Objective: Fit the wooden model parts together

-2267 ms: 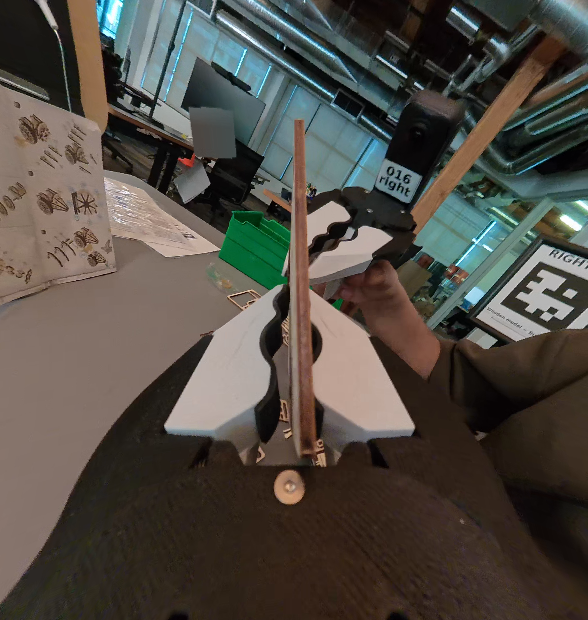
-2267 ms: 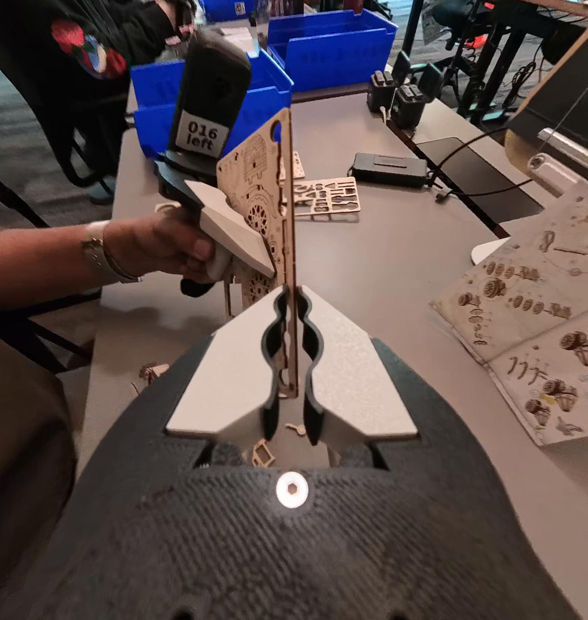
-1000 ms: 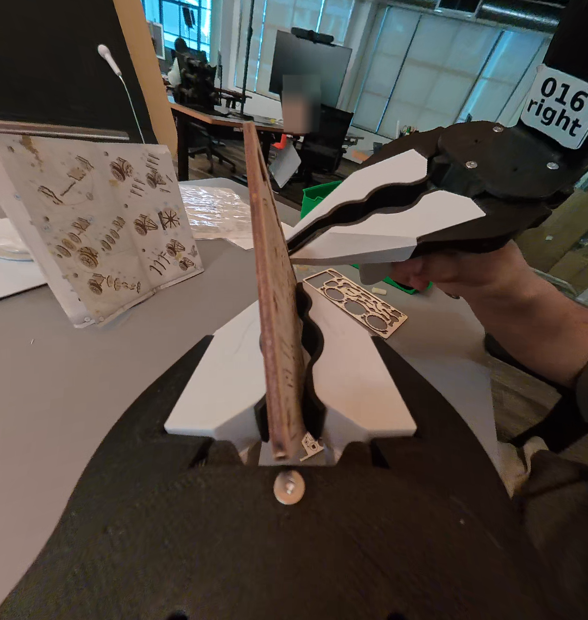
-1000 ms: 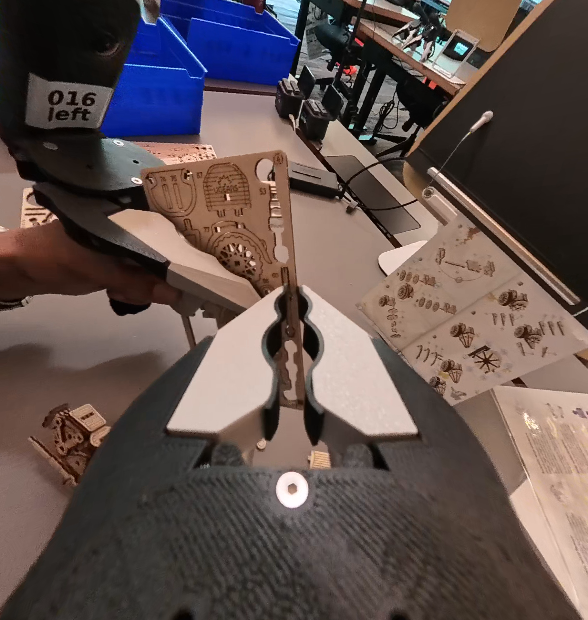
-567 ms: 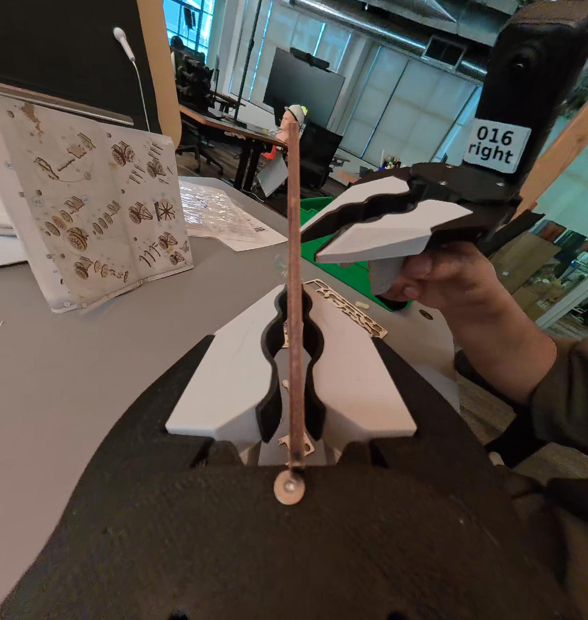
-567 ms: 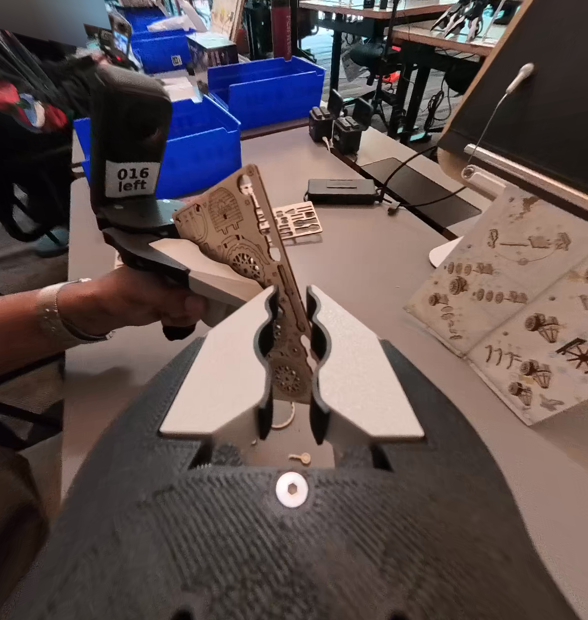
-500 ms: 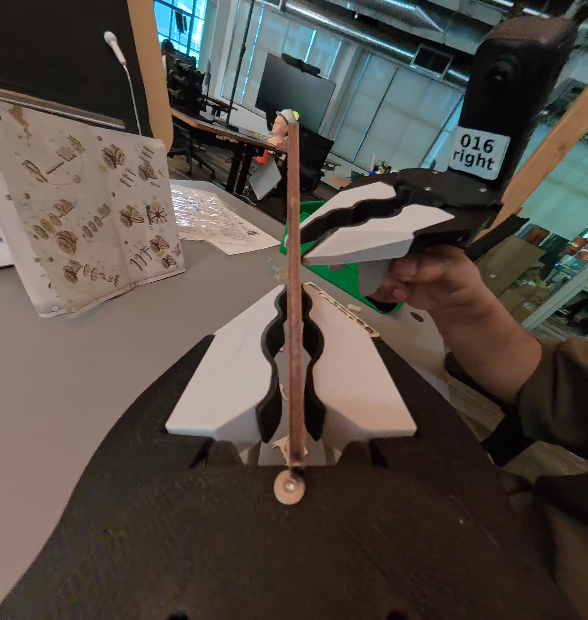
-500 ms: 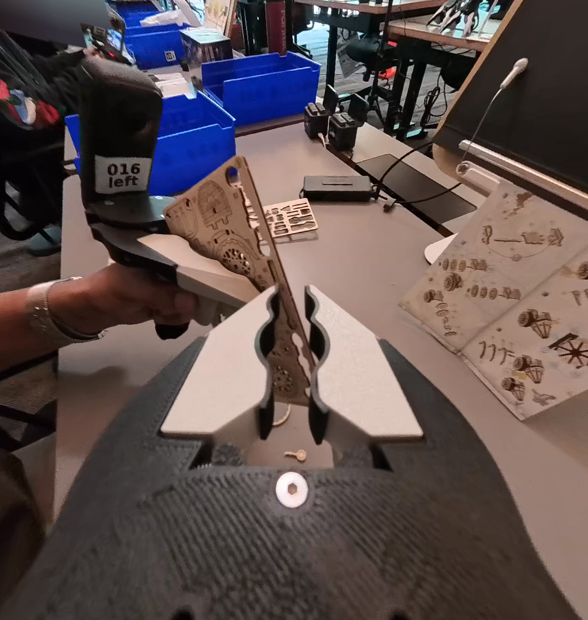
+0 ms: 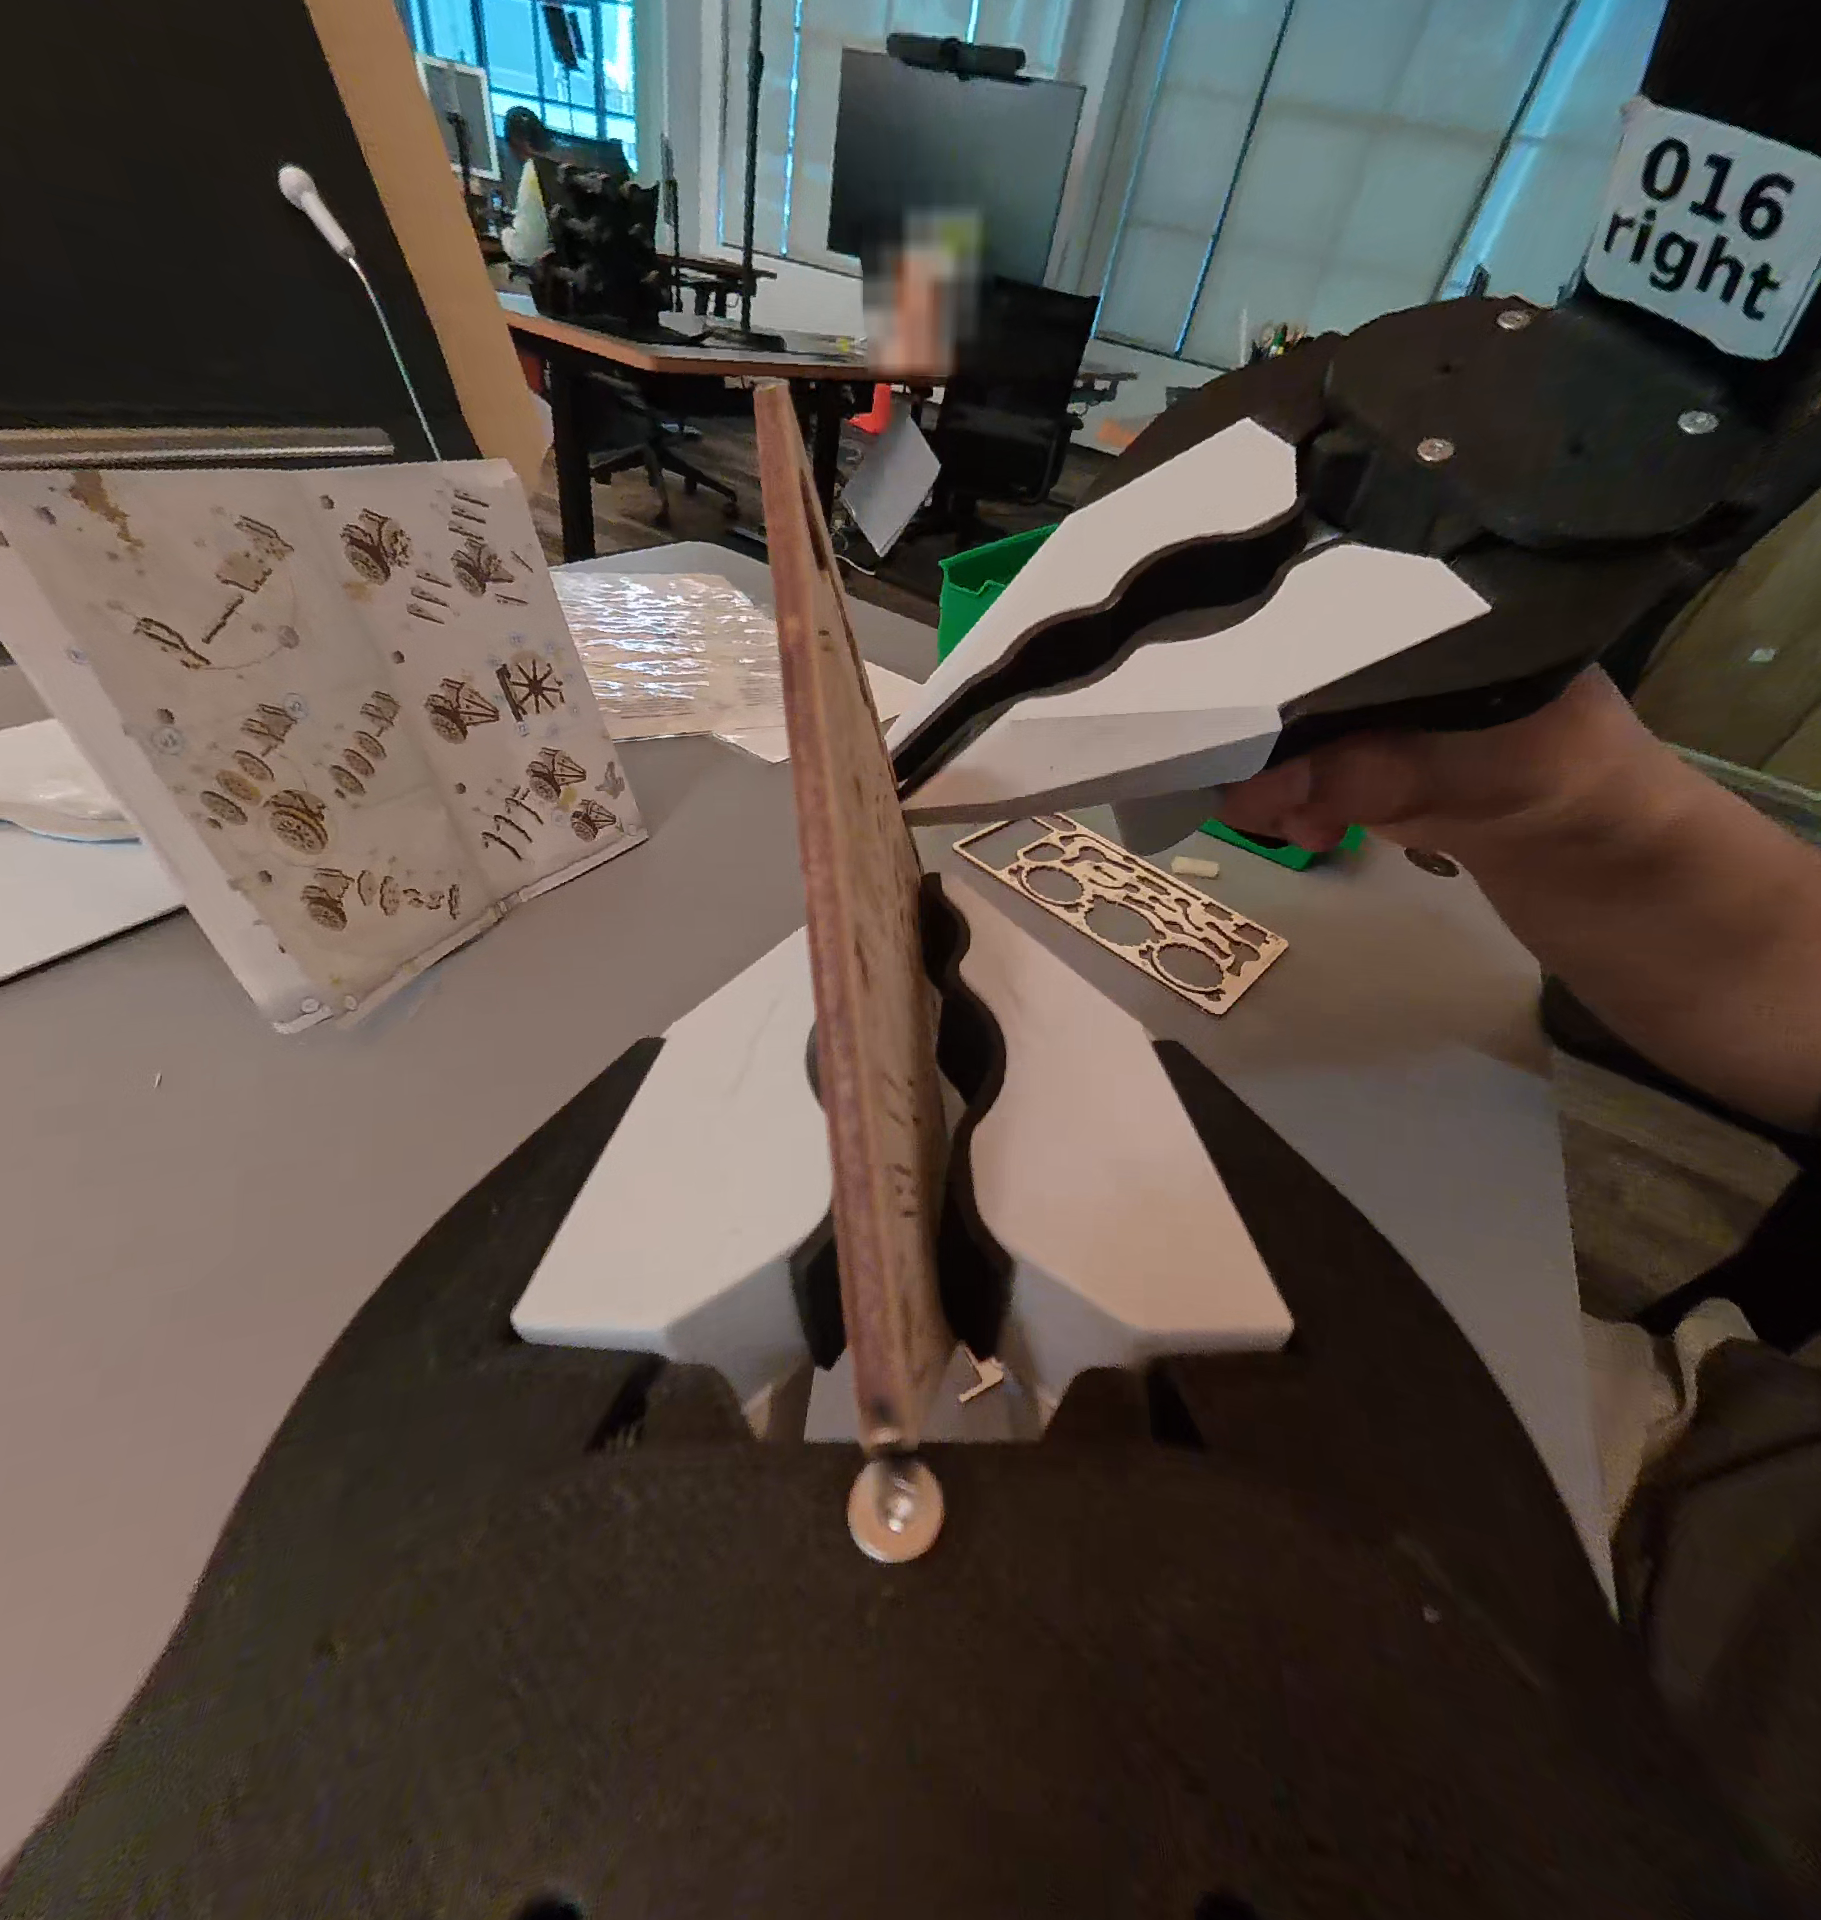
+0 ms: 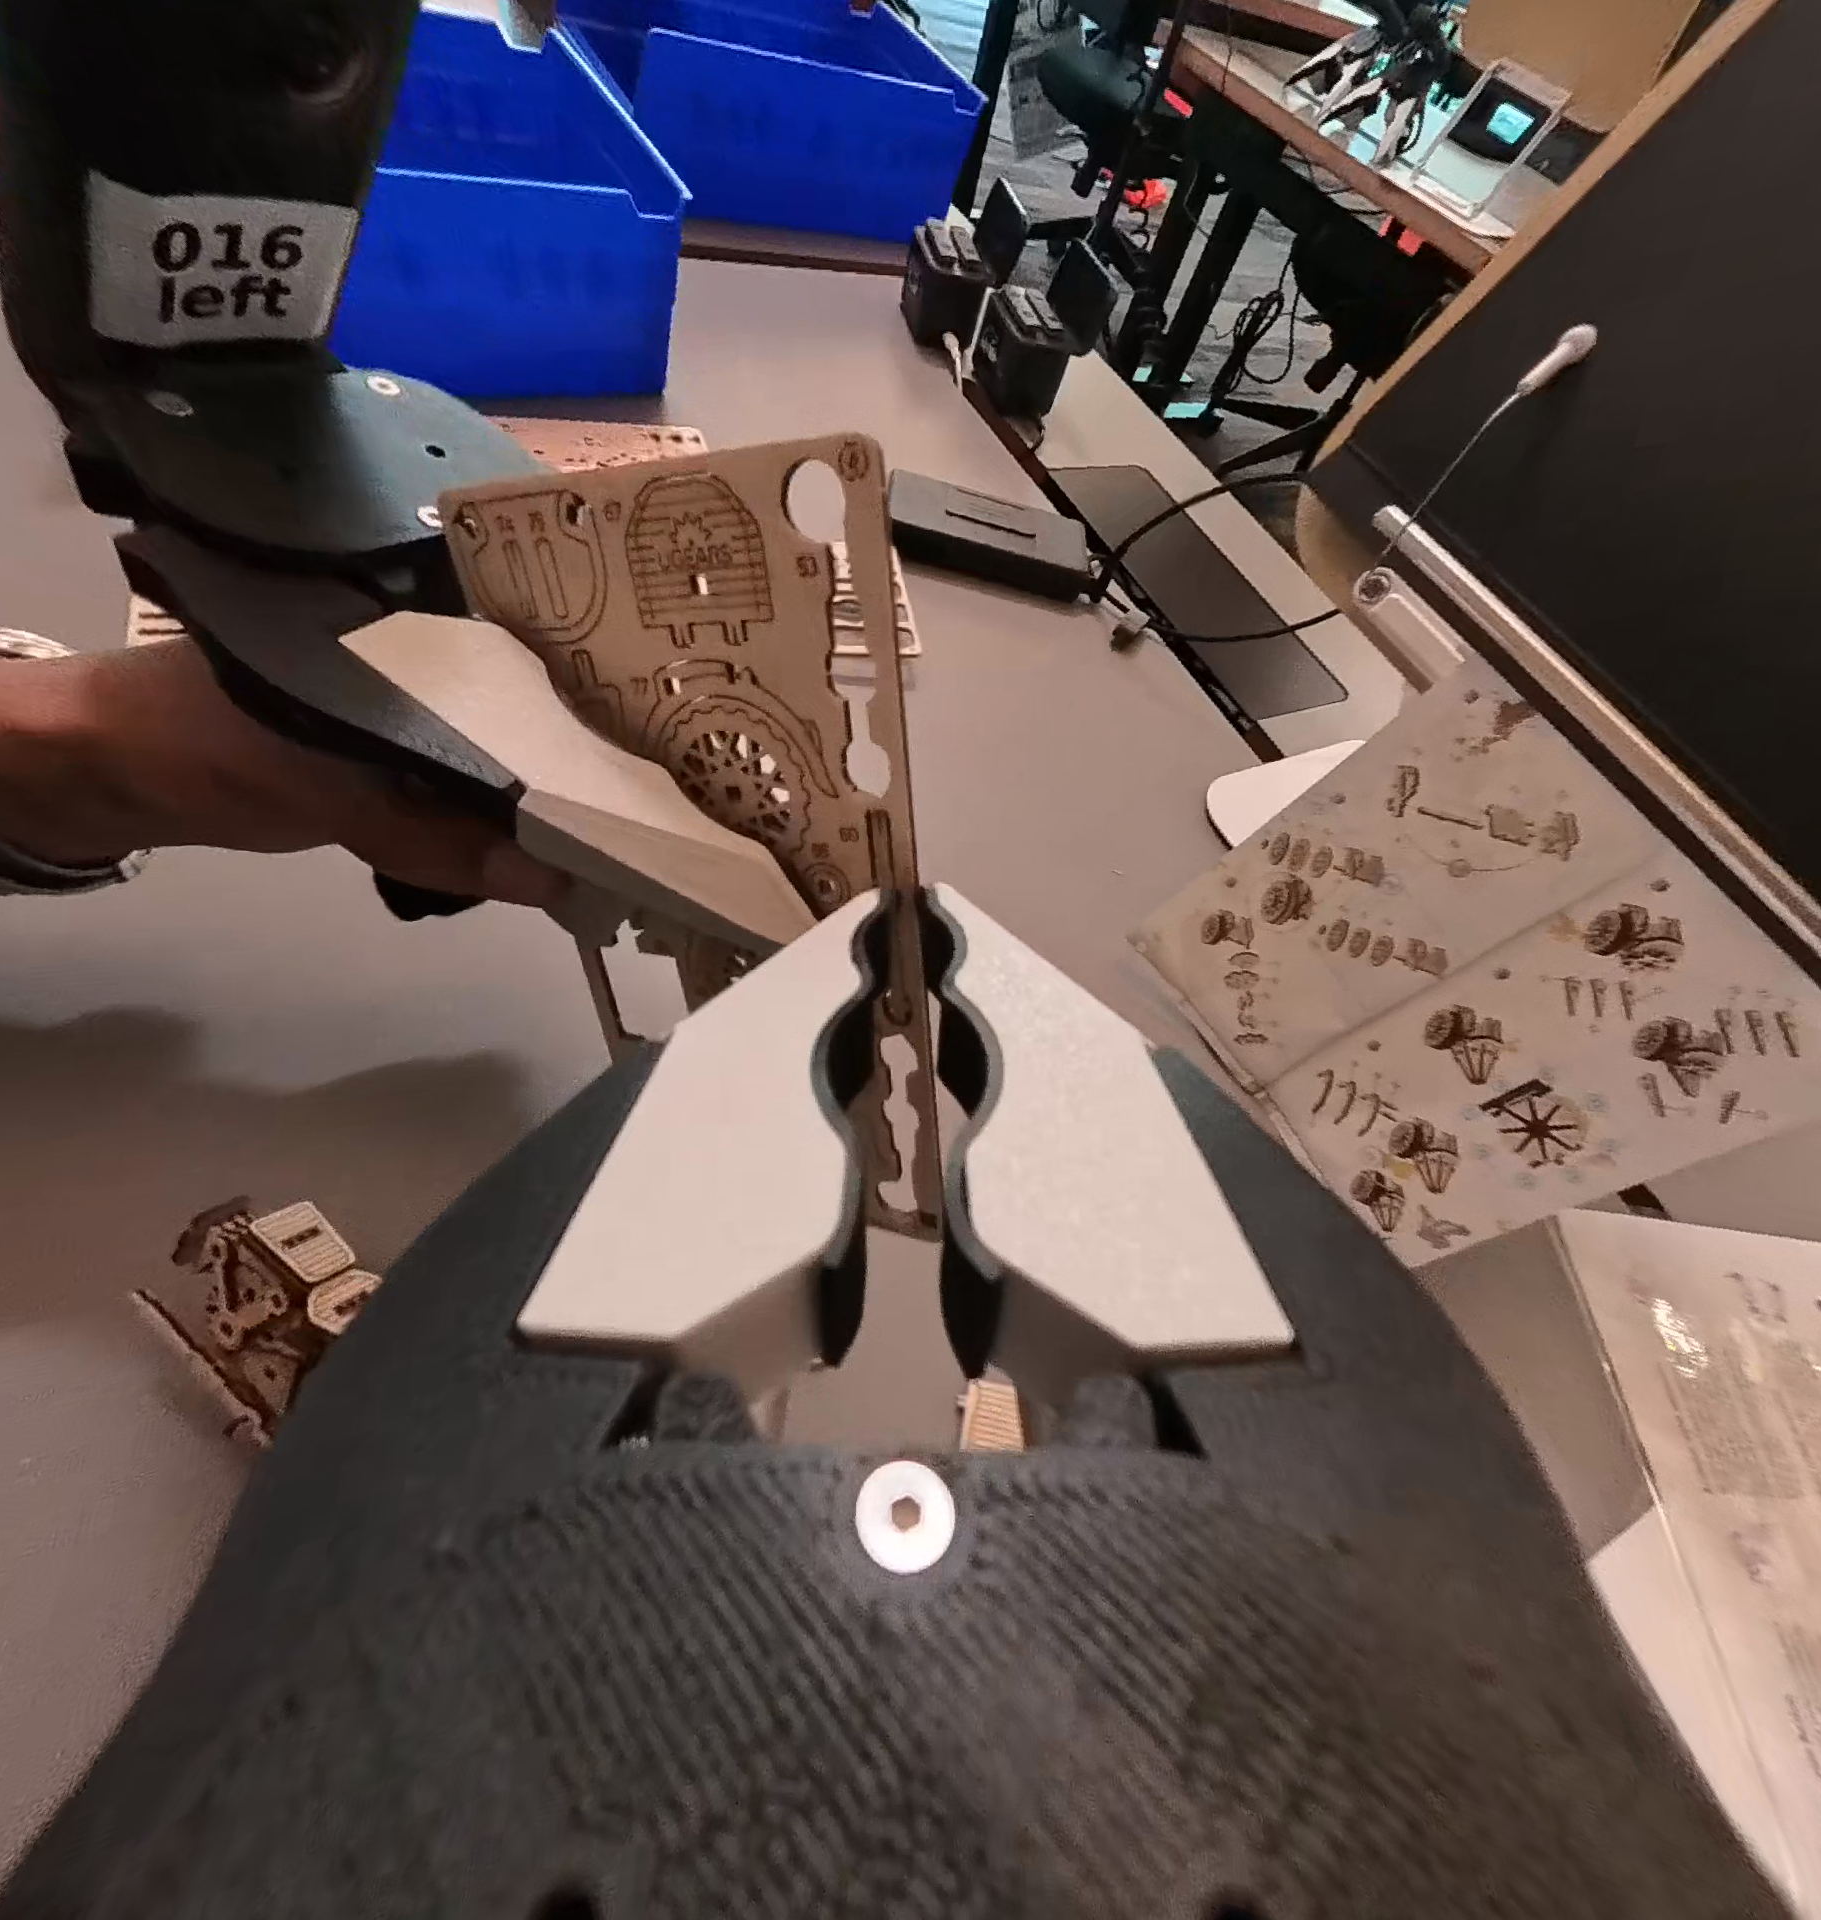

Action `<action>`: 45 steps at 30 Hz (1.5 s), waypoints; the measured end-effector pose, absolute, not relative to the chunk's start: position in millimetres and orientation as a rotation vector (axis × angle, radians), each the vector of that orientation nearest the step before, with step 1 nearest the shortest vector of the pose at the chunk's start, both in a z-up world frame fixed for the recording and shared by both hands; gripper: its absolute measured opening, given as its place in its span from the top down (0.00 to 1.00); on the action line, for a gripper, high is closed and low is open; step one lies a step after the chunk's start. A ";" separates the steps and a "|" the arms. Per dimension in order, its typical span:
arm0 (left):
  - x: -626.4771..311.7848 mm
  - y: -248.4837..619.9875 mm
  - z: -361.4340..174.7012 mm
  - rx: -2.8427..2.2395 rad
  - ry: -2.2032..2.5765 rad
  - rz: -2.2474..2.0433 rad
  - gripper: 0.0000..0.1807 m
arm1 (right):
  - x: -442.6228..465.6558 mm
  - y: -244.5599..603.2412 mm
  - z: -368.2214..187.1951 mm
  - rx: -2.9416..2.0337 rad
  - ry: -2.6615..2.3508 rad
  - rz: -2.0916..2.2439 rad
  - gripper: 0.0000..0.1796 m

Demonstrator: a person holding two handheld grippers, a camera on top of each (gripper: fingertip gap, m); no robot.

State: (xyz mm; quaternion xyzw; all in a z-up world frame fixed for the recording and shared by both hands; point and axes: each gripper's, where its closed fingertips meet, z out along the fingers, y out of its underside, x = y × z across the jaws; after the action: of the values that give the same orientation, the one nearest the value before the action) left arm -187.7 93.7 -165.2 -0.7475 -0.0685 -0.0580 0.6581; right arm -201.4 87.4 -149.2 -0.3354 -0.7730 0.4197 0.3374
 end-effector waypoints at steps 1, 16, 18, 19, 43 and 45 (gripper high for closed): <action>-186.7 93.3 -165.0 -1.693 -0.144 -0.130 1.00 | -200.6 86.9 -148.9 -0.877 -2.021 1.104 0.98; -182.0 92.4 -177.0 -1.753 -0.082 -0.151 0.99 | -196.9 86.2 -161.0 -0.894 -2.110 1.154 0.98; -184.1 89.8 -173.0 -1.722 -0.093 -0.182 0.99 | -199.4 83.1 -157.7 -0.839 -2.073 1.078 0.98; -184.5 88.3 -169.7 -1.700 -0.099 -0.210 0.99 | -199.9 81.2 -154.5 -0.826 -2.054 1.085 0.98; -198.9 61.5 -134.0 -1.326 -0.268 -0.778 1.00 | -193.0 71.3 -140.3 -0.931 -2.063 1.569 0.84; -199.0 61.7 -135.5 -1.331 -0.268 -0.777 1.00 | -195.9 73.9 -142.1 -0.901 -2.047 1.504 0.86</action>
State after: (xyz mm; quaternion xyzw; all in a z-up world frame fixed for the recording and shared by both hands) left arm -199.0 61.7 -135.5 -0.5997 -0.1207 -0.3499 0.7095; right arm -195.9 73.9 -142.1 -0.3259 -0.7407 0.5442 0.2213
